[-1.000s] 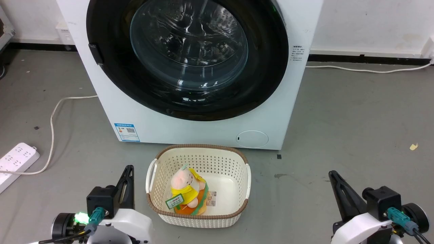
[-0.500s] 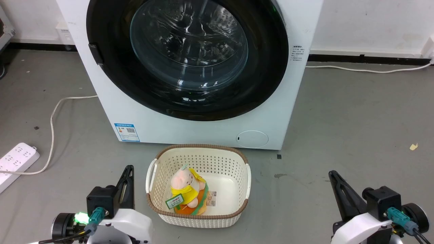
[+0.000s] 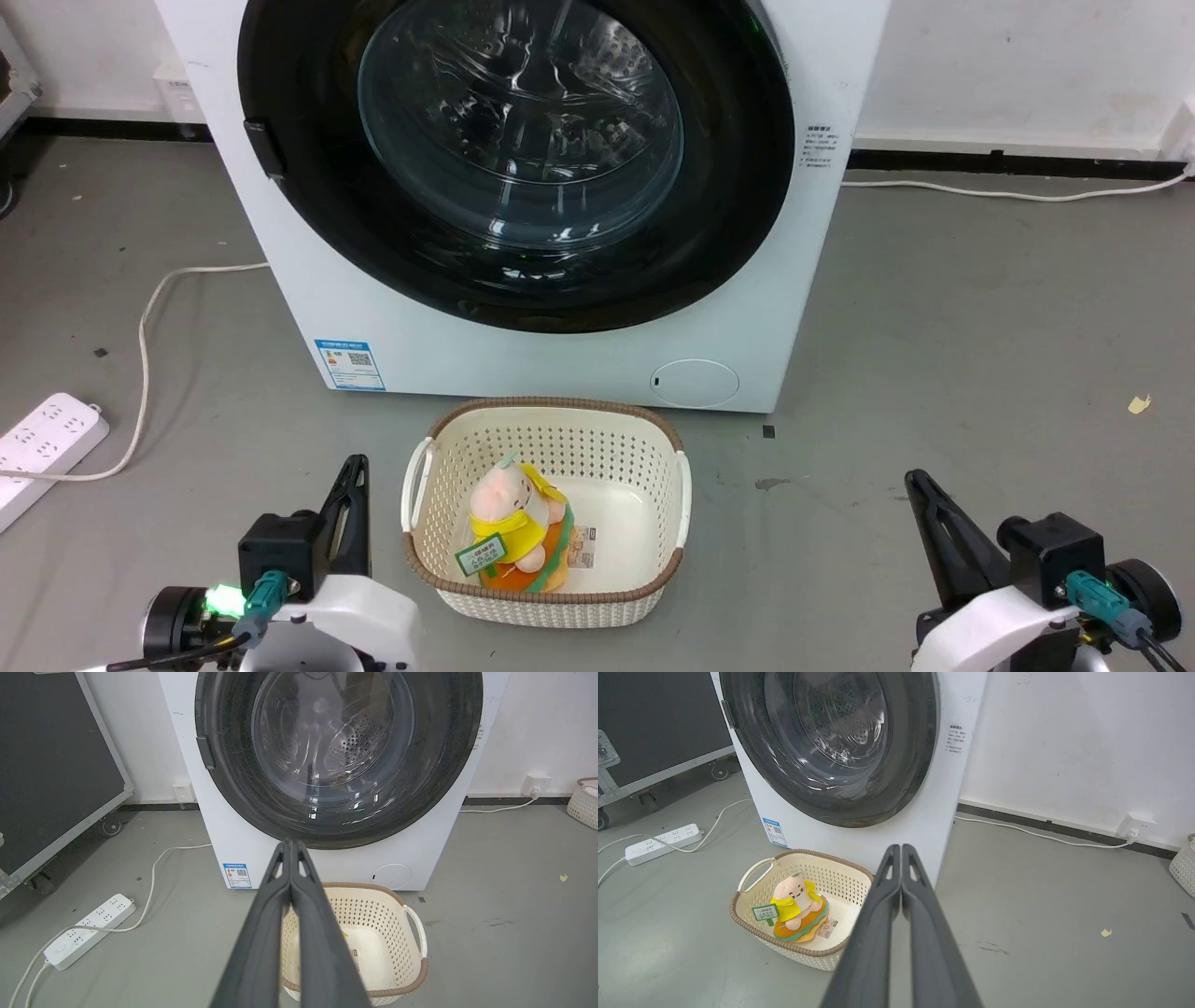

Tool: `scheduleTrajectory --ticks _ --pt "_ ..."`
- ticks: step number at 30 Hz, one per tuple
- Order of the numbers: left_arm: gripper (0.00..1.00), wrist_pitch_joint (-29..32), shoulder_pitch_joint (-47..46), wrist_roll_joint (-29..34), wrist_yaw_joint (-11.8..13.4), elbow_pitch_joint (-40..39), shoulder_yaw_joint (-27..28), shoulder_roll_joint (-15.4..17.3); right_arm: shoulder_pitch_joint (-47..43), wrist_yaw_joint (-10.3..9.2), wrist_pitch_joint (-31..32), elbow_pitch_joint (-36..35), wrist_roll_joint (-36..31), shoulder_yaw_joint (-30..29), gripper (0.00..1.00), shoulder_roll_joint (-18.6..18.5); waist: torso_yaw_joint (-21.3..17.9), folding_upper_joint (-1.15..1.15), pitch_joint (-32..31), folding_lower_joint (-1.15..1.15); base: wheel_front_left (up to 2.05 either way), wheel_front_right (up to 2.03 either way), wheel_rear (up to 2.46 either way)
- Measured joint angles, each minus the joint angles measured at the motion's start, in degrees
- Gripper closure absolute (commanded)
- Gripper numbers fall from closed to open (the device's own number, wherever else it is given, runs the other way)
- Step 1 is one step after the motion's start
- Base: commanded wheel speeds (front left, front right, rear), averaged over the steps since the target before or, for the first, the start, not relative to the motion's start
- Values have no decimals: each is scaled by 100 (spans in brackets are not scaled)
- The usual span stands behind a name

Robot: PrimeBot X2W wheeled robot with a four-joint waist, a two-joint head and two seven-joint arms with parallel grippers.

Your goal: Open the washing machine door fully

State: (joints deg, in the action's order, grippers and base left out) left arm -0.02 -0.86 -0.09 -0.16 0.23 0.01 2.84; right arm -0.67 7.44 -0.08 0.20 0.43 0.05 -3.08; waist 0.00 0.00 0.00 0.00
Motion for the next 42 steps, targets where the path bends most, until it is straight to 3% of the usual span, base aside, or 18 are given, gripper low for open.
scheduleTrajectory --ticks 16,17,42 --pt "100 0 0 0 0 0 2 0 0 0 0 0 0 2 100 0 0 0 0 0 0 0 0" --pt "0 0 -2 -1 0 1 1 0 -1 0 0 0 3 2 0 0 0 0 0 0 0 0 0" --pt "0 -199 -3 -1 7 85 -129 -1 2 0 -207 -29 89 55 0 -4 22 0 43 0 0 0 0"
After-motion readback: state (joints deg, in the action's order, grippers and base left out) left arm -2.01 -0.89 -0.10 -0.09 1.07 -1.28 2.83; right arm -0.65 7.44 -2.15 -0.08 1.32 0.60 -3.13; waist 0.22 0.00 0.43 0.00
